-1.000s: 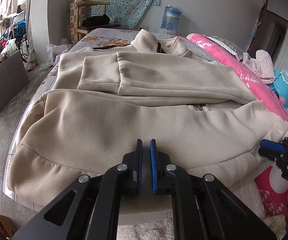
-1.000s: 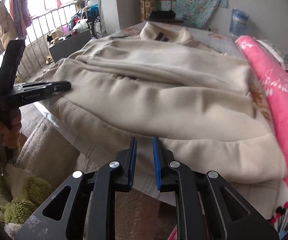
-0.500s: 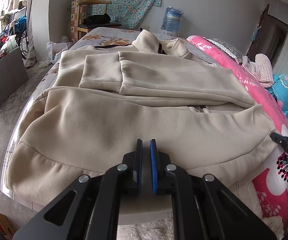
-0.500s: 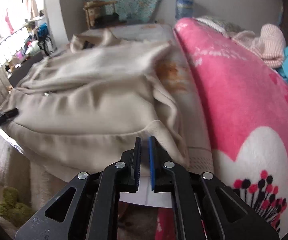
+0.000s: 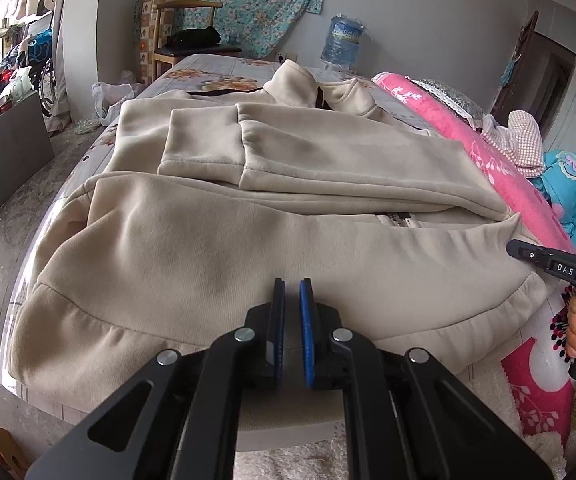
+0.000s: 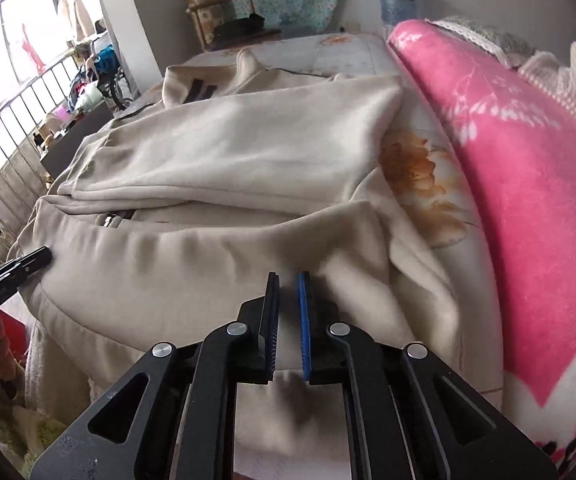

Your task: Fold large clothes

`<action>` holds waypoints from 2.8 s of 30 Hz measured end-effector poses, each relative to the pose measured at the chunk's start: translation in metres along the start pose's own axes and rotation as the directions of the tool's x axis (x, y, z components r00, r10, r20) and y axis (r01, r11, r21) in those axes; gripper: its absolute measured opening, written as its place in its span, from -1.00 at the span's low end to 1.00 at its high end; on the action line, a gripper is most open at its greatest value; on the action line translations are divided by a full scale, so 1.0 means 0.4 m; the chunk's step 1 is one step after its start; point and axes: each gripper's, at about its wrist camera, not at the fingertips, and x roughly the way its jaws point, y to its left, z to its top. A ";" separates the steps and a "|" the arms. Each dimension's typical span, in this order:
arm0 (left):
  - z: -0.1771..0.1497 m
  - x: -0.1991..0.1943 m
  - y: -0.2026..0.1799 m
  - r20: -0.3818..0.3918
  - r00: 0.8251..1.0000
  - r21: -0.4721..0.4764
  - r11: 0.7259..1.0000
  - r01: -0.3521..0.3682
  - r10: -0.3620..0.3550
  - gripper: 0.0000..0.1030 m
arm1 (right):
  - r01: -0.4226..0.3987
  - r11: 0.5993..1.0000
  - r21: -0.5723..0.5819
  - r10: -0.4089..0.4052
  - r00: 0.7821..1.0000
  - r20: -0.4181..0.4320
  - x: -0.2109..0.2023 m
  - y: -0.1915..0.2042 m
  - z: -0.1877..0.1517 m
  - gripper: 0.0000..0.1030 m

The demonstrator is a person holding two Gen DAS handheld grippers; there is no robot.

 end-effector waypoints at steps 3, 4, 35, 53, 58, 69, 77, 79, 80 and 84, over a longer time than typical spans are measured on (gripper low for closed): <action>-0.001 -0.001 0.002 0.000 1.000 -0.003 1.000 0.008 -0.008 -0.85 | 0.083 0.996 0.038 -0.084 0.996 0.022 -0.040 -0.041 0.012 -0.97; -0.002 -0.001 0.003 0.000 1.000 -0.003 1.000 0.010 -0.010 -0.85 | 0.081 0.996 0.045 -0.083 0.996 0.033 -0.055 -0.041 0.014 -0.91; -0.066 -0.141 0.256 0.051 0.994 -0.241 0.967 -0.085 0.100 -0.85 | -0.181 0.966 -0.183 0.176 0.983 -0.044 0.047 0.277 -0.001 -0.36; 0.014 -0.065 0.209 -0.024 0.940 -0.118 0.933 -0.340 0.340 -0.85 | -0.189 0.968 -0.164 0.186 0.982 -0.035 0.048 0.270 -0.007 -0.36; 0.007 -0.119 0.205 0.045 0.957 -0.121 0.952 -0.280 0.287 -0.84 | -0.174 0.966 -0.191 0.171 0.985 -0.034 0.047 0.276 -0.009 -0.36; 0.061 -0.067 0.220 0.024 0.922 -0.133 0.915 -0.381 0.387 -0.82 | -0.177 0.967 -0.185 0.175 0.984 -0.028 0.047 0.274 -0.011 -0.36; 0.077 -0.074 0.103 0.005 0.965 -0.079 0.962 -0.261 0.263 -0.21 | -0.159 0.974 -0.160 0.160 0.987 -0.003 0.007 0.249 0.014 -0.03; 0.092 -0.034 0.044 -0.023 0.968 -0.022 0.968 -0.251 0.251 0.06 | -0.134 0.979 -0.151 0.138 0.990 0.017 -0.015 0.235 0.021 0.05; 0.098 -0.009 0.015 -0.045 0.966 0.015 0.967 -0.253 0.254 0.20 | -0.112 0.983 -0.144 0.116 0.993 0.023 -0.023 0.226 0.023 0.12; 0.108 0.061 -0.065 -0.077 0.955 0.107 0.954 -0.279 0.288 0.25 | -0.036 0.994 -0.100 0.038 0.999 0.018 -0.033 0.178 0.027 0.29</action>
